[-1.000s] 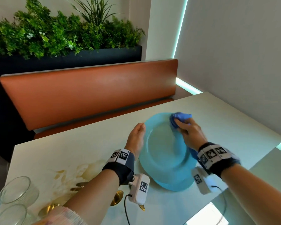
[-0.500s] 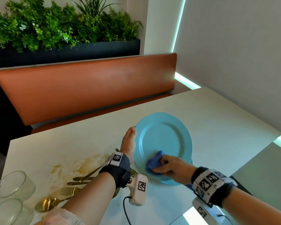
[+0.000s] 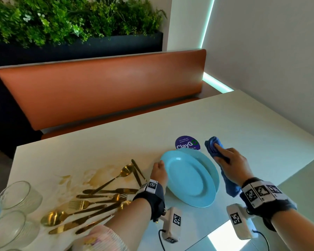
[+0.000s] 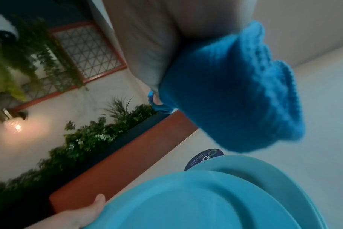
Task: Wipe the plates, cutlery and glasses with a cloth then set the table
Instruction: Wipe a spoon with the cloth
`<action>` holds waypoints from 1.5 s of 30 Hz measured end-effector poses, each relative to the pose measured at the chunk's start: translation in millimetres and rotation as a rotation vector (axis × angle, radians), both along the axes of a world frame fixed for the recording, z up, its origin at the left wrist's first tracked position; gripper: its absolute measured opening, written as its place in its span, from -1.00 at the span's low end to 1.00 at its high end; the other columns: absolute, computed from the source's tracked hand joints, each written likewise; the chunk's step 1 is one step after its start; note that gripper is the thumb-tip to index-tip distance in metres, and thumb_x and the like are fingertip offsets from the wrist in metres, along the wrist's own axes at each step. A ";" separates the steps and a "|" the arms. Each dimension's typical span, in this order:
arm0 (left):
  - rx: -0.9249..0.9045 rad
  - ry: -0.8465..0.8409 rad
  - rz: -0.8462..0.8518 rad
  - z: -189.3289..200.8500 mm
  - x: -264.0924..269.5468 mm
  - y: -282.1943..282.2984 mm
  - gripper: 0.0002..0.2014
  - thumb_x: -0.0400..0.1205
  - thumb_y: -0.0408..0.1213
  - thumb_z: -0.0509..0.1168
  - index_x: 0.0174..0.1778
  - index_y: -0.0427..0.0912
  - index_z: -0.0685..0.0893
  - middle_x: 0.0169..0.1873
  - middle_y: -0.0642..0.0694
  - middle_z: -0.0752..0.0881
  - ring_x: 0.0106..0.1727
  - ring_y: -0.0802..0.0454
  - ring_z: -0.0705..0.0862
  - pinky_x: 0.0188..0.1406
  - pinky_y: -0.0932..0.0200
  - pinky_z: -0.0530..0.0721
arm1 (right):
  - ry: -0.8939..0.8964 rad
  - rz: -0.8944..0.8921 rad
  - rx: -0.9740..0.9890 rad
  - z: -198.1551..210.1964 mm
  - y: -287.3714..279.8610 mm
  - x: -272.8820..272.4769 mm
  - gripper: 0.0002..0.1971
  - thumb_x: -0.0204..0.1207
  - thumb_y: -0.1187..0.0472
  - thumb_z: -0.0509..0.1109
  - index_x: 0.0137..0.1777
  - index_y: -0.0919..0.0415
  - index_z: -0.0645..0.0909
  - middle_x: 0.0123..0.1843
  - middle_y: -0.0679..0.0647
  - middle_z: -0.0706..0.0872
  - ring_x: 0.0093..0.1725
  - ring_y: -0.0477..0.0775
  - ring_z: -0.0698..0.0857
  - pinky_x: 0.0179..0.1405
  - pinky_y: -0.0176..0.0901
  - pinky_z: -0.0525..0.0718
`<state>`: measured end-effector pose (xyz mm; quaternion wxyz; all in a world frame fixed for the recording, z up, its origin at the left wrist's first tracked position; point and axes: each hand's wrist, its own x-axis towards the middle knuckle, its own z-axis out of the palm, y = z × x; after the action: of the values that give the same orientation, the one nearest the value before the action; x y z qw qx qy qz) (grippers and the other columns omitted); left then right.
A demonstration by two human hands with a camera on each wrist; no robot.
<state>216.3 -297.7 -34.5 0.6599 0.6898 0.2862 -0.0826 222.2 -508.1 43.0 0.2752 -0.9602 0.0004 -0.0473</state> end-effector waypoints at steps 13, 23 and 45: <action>0.685 0.309 -0.452 -5.4 2.4 -16.5 -0.17 0.59 0.17 0.21 0.62 -0.30 0.09 0.56 -0.24 0.24 0.58 -0.23 0.18 0.54 -0.10 0.22 | 0.216 0.094 -0.065 -8.5 28.4 11.4 -0.54 0.57 0.13 0.34 0.48 0.04 0.46 0.20 0.20 0.69 0.21 0.21 0.63 -0.06 -0.30 0.33; 0.797 0.367 -0.271 1.1 12.6 86.2 -0.51 0.65 0.04 0.17 0.40 -0.21 0.45 0.36 -0.25 0.52 0.42 -0.23 0.41 0.37 -0.06 0.48 | 0.326 0.090 0.129 -19.6 60.1 31.0 -0.77 0.62 0.19 0.26 0.16 0.25 0.64 0.08 0.27 0.74 -0.01 0.19 0.62 -0.07 -0.18 0.42; 1.093 0.390 -0.636 -13.3 -12.3 190.0 -0.70 0.70 -0.31 0.05 0.28 -0.25 0.57 0.30 -0.18 0.61 0.37 -0.17 0.45 0.34 0.03 0.42 | 0.495 0.059 0.067 -18.8 145.8 -1.6 -0.71 0.59 0.09 0.30 -0.20 0.31 0.66 -0.14 0.32 0.75 -0.06 0.26 0.70 -0.01 0.00 0.60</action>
<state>204.0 -107.7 -47.8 0.0946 0.9487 0.1836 -0.2395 220.5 -362.3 24.2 0.2994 -0.9326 0.0415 0.1971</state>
